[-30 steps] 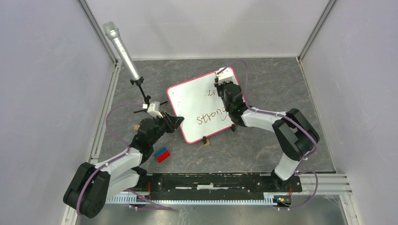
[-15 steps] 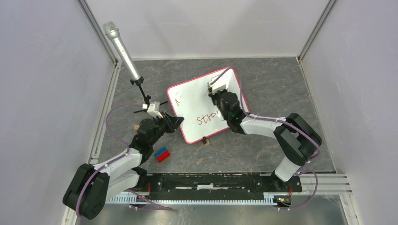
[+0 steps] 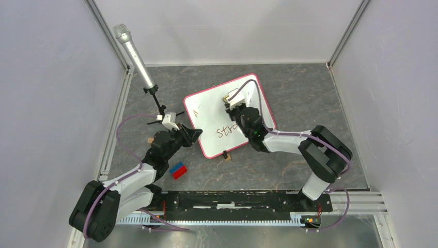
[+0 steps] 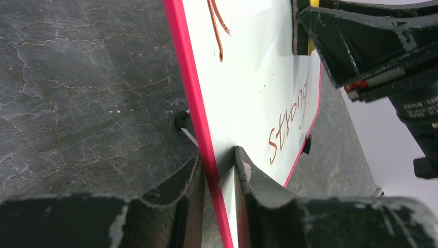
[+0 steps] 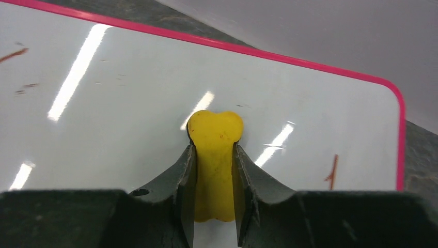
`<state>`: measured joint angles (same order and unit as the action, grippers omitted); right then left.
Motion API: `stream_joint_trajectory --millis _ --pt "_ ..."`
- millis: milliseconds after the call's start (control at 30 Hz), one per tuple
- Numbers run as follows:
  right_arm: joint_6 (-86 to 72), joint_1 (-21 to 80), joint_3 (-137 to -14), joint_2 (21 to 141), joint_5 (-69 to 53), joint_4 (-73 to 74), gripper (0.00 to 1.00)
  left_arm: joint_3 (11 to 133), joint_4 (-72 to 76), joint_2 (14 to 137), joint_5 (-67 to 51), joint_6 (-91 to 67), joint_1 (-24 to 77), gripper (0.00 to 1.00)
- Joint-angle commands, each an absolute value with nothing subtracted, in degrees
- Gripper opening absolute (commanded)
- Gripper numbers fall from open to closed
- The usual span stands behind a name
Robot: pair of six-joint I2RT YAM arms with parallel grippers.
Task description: Erase the whiteboard
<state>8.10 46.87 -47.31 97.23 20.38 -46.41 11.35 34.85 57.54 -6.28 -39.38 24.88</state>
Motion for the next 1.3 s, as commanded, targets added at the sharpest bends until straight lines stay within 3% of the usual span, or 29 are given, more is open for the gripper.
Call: stream_joint_trajectory --millis 0,300,600,967,1267 --pt "6.5 39.5 -42.6 94.8 23.6 -44.8 0.07 11.1 35.8 57.0 -4.9 -34.2 25.1 0.02" --pt "3.2 31.1 -39.5 92.7 20.9 -46.1 0.07 11.4 35.9 57.8 -5.2 -34.0 25.2 0.02" --pt "3.6 34.0 -42.1 93.1 14.7 -45.8 0.07 11.5 36.3 58.4 -5.4 -34.0 25.1 0.02" --pt "3.3 36.1 -52.1 95.9 17.0 -41.1 0.07 11.8 35.5 58.1 -4.6 -33.9 25.1 0.02" --pt "0.1 28.1 -45.6 94.2 18.1 -41.8 0.07 11.8 34.9 57.8 -4.2 -33.9 25.1 0.02"
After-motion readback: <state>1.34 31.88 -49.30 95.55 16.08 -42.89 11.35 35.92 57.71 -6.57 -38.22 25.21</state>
